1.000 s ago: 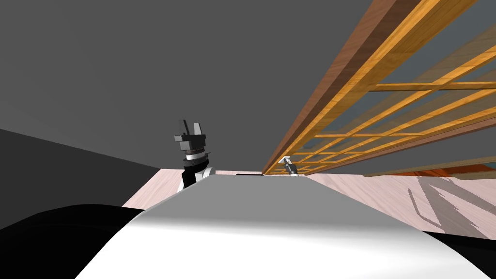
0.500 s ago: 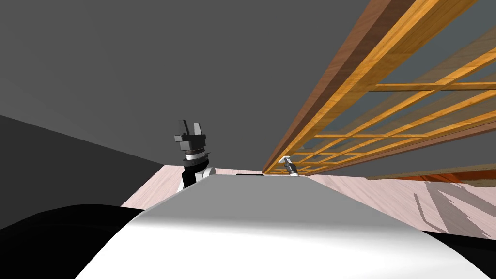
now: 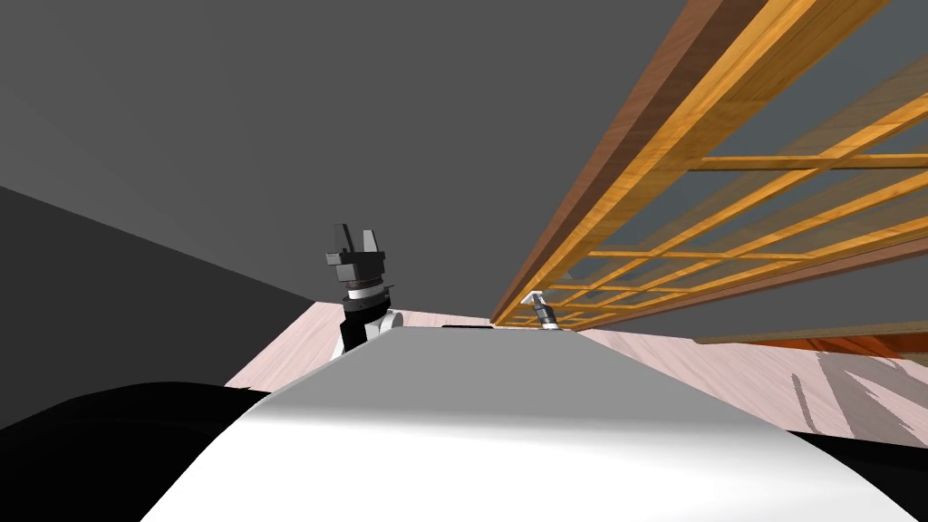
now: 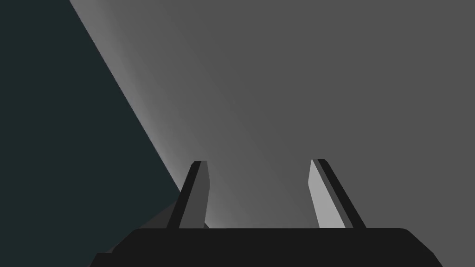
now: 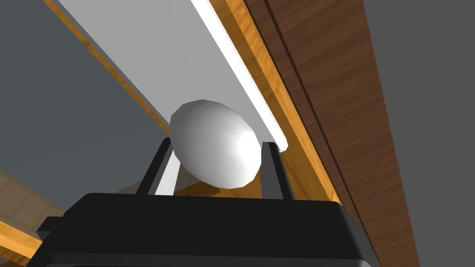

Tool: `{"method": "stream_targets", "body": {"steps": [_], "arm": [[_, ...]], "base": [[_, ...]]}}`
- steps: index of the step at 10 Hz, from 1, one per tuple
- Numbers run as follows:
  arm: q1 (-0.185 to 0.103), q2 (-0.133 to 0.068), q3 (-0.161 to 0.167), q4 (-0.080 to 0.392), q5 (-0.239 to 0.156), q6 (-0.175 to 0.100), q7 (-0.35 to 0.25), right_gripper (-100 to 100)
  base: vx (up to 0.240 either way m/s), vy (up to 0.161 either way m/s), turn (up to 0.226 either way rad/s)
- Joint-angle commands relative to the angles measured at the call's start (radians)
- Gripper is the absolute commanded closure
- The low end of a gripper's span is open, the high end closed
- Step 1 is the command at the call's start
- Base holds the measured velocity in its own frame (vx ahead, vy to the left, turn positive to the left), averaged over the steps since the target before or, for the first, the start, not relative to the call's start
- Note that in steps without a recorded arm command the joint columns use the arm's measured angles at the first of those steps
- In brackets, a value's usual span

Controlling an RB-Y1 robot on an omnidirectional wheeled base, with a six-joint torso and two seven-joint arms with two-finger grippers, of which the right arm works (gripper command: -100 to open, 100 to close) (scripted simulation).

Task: Pull the door open

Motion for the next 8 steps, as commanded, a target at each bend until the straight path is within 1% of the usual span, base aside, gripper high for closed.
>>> {"method": "stream_targets", "body": {"steps": [1, 2, 3, 4, 5, 6, 7, 8], "arm": [[-0.002, 0.0, 0.009, 0.0, -0.022, 0.002, -0.05, 100], [-0.002, 0.0, 0.009, 0.0, -0.022, 0.002, -0.055, 100], [-0.005, -0.002, 0.017, 0.001, -0.042, 0.006, -0.094, 100], [-0.007, -0.003, 0.025, 0.002, -0.063, 0.011, -0.119, 100], [-0.007, -0.003, 0.025, 0.002, -0.063, 0.011, -0.137, 100], [-0.01, -0.004, 0.033, 0.002, -0.083, 0.015, -0.171, 100], [-0.01, -0.004, 0.033, 0.002, -0.083, 0.015, -0.178, 100], [-0.012, -0.005, 0.042, 0.003, -0.104, 0.019, -0.217, 100]], "base": [[-0.046, -0.021, 0.081], [-0.039, -0.02, 0.041], [-0.05, -0.025, 0.077], [-0.076, -0.027, 0.154], [-0.055, -0.025, 0.048], [-0.044, -0.029, 0.061], [-0.038, -0.023, 0.046], [-0.05, -0.025, 0.089]]}}
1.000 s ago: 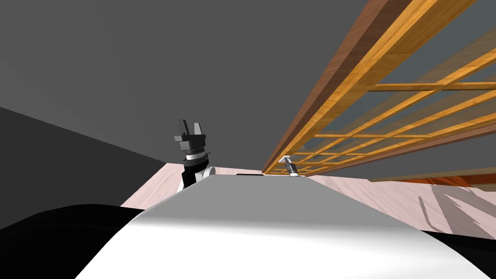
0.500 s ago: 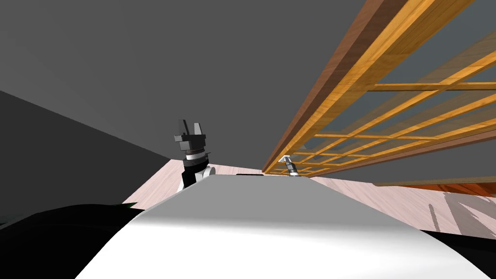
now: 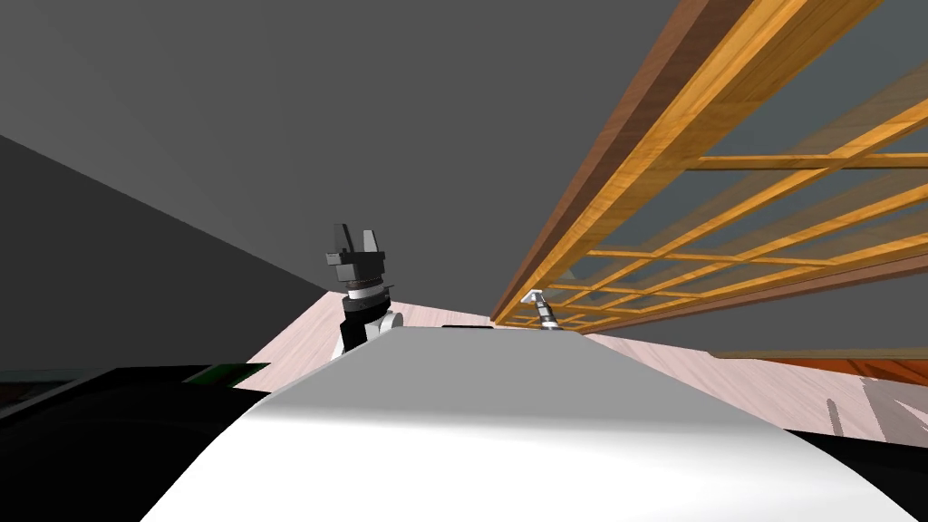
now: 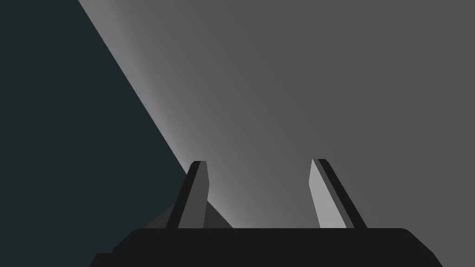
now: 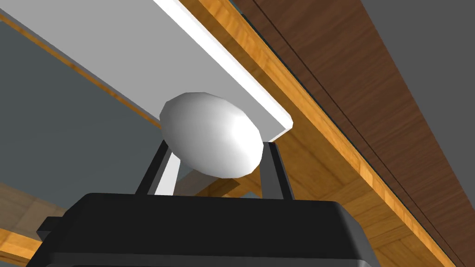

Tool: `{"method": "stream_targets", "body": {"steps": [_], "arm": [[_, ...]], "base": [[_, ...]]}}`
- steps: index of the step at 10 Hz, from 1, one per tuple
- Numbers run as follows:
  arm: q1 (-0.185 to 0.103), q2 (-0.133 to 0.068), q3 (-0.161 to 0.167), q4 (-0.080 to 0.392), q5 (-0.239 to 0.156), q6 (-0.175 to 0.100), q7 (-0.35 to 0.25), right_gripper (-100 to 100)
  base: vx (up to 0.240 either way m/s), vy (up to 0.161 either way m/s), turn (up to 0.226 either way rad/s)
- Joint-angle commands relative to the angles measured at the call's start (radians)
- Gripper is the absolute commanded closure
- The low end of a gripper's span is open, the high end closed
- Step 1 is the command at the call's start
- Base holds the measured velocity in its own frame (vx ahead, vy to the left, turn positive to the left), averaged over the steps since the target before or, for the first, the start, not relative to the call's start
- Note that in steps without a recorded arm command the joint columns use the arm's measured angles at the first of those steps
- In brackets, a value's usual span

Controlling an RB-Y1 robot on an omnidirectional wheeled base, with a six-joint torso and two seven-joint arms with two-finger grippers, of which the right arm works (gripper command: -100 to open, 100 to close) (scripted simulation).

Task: Pull the door open

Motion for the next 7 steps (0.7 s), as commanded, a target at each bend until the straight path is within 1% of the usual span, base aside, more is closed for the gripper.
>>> {"method": "stream_targets", "body": {"steps": [1, 2, 3, 4, 5, 6, 7], "arm": [[-0.002, 0.0, 0.005, -0.002, -0.01, 0.001, -0.028, 100], [-0.004, -0.001, 0.014, -0.001, -0.033, 0.006, -0.068, 100], [-0.007, -0.003, 0.023, 0.0, -0.055, 0.01, -0.093, 100], [-0.007, -0.003, 0.023, 0.0, -0.055, 0.01, -0.11, 100], [-0.01, -0.004, 0.032, 0.0, -0.078, 0.015, -0.144, 100], [-0.01, -0.004, 0.032, 0.0, -0.078, 0.015, -0.151, 100], [-0.013, -0.005, 0.041, 0.001, -0.1, 0.019, -0.19, 100]], "base": [[-0.039, -0.019, 0.051], [-0.051, -0.016, 0.095], [-0.076, -0.036, 0.161], [-0.057, -0.034, 0.051], [-0.06, -0.034, 0.083], [-0.045, -0.019, 0.051], [-0.05, -0.014, 0.084]]}}
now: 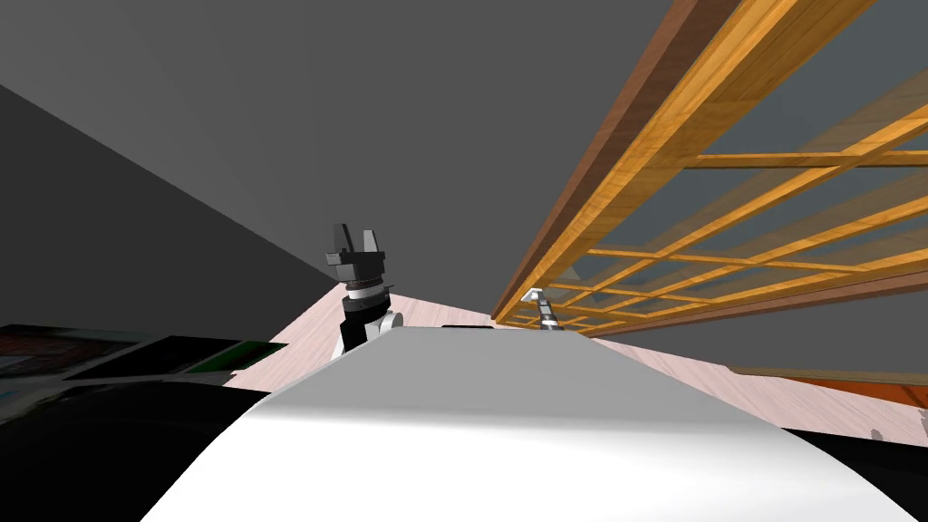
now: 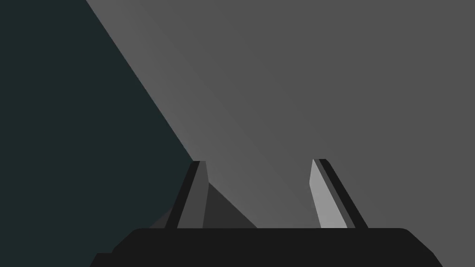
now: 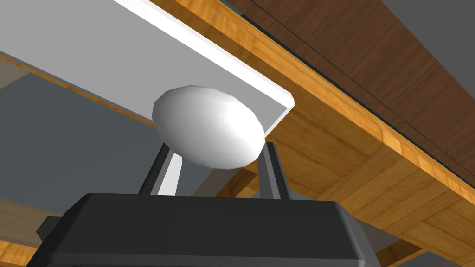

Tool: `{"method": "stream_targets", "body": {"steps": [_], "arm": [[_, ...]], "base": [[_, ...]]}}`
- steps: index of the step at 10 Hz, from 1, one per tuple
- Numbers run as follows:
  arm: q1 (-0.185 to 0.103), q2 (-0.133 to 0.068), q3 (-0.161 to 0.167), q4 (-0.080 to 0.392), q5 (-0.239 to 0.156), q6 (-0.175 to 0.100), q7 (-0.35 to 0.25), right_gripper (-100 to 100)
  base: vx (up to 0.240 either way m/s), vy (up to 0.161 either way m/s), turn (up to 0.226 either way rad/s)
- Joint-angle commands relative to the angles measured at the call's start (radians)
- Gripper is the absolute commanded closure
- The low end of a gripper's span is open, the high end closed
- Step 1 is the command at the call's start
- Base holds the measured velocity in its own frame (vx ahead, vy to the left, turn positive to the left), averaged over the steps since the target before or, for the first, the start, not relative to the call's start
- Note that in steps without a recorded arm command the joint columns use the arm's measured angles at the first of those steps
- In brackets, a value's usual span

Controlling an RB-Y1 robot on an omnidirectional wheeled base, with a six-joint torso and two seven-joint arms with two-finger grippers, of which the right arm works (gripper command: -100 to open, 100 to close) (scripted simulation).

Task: Pull the door open

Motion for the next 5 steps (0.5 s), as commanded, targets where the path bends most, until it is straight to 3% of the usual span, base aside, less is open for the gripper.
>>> {"method": "stream_targets", "body": {"steps": [1, 5], "arm": [[-0.001, 0.001, 0.006, -0.004, -0.011, -0.001, -0.028, 100], [-0.009, -0.004, 0.035, -0.001, -0.082, 0.014, -0.145, 100]], "base": [[-0.04, -0.017, 0.05], [-0.061, -0.029, 0.099]]}}
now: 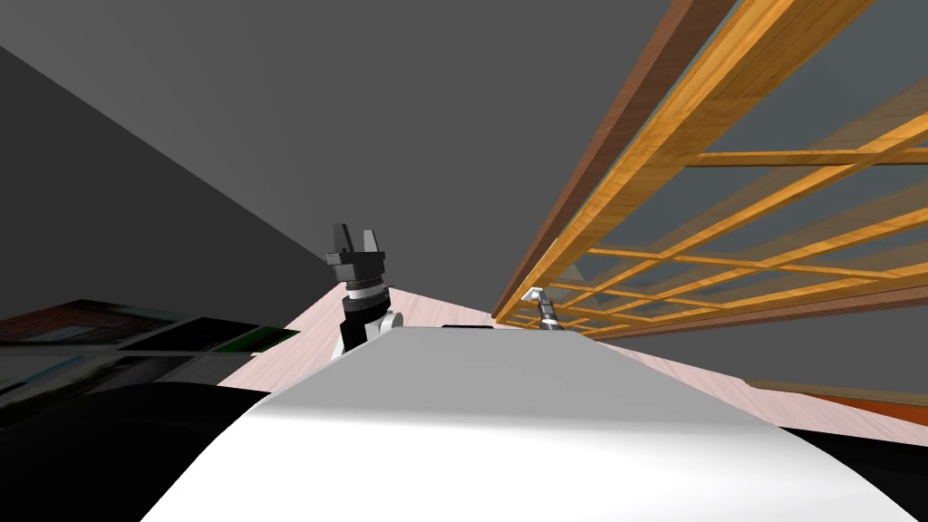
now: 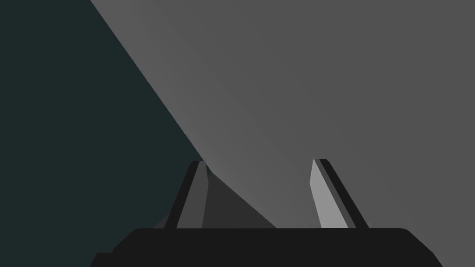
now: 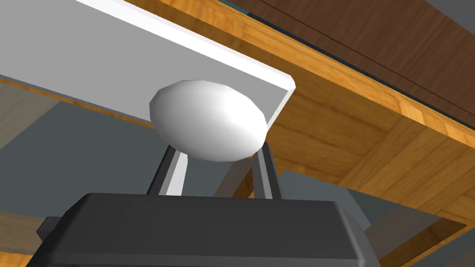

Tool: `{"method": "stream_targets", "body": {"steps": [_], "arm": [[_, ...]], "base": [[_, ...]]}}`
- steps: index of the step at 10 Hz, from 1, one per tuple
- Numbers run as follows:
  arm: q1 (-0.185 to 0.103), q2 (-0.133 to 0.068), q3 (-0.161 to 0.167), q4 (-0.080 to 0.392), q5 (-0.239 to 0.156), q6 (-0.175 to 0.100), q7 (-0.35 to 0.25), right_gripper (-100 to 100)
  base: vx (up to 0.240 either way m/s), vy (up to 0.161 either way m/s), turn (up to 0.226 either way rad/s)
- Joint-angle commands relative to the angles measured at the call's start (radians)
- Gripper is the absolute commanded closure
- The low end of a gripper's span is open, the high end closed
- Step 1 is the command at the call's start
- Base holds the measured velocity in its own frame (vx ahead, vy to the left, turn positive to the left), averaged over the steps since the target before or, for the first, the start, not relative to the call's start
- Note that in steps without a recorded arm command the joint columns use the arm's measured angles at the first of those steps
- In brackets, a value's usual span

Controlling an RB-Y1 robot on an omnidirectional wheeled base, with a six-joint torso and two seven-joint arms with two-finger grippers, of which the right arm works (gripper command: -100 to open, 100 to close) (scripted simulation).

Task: Pull the door open

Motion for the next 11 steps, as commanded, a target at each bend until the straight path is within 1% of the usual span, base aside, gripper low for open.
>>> {"method": "stream_targets", "body": {"steps": [1, 2, 3, 4, 6, 9, 10, 11], "arm": [[0.0, 0.003, 0.008, -0.011, -0.011, 0.002, -0.03, 100], [-0.003, 0.002, 0.018, -0.01, -0.034, 0.007, -0.07, 100], [-0.006, 0.0, 0.028, -0.01, -0.059, 0.012, -0.096, 100], [0.0, -0.003, 0.012, -0.004, -0.039, 0.011, -0.038, -100], [-0.001, -0.003, 0.006, -0.002, -0.029, 0.011, 0.007, -100], [-0.001, -0.003, -0.006, 0.001, -0.008, 0.011, 0.093, -100], [-0.001, -0.003, -0.006, 0.001, -0.008, 0.011, 0.101, -100], [-0.001, -0.003, -0.011, 0.003, 0.0, 0.011, 0.136, -100]], "base": [[-0.041, -0.032, 0.053], [-0.048, -0.031, 0.098], [-0.079, -0.029, 0.132], [-0.047, -0.013, 0.016], [-0.012, 0.018, -0.024], [-0.021, 0.027, -0.012], [-0.019, 0.013, -0.006], [-0.017, 0.013, -0.008]]}}
